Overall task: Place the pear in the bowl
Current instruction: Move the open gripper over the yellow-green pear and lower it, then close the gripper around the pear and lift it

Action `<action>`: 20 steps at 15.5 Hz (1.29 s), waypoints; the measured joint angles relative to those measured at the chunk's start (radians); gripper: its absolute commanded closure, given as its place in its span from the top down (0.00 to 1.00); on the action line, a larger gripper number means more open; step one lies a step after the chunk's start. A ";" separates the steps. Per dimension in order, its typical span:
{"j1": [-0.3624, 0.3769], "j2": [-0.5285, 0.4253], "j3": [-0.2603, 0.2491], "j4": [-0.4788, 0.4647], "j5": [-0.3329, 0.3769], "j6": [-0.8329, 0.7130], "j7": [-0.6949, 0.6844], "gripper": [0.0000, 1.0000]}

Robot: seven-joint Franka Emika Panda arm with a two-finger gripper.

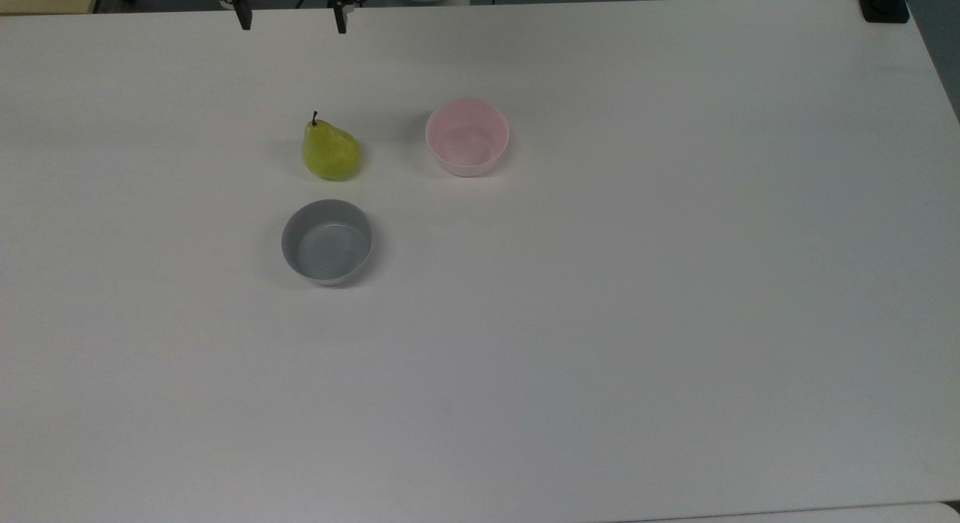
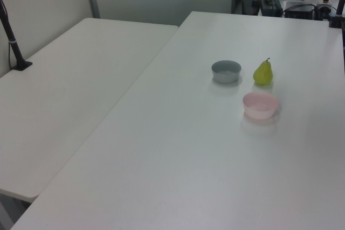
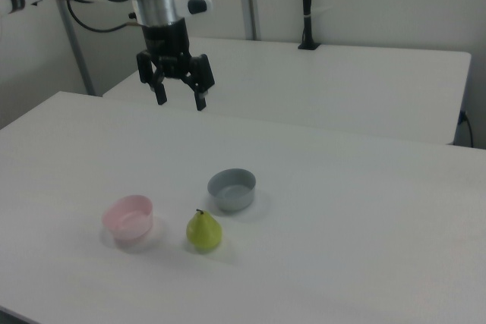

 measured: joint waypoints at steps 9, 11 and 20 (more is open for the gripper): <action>-0.059 -0.046 0.000 -0.299 -0.014 0.209 -0.226 1.00; -0.057 -0.046 0.000 -0.366 -0.030 0.273 -0.228 1.00; -0.045 -0.009 0.007 -0.513 -0.032 0.463 -0.220 1.00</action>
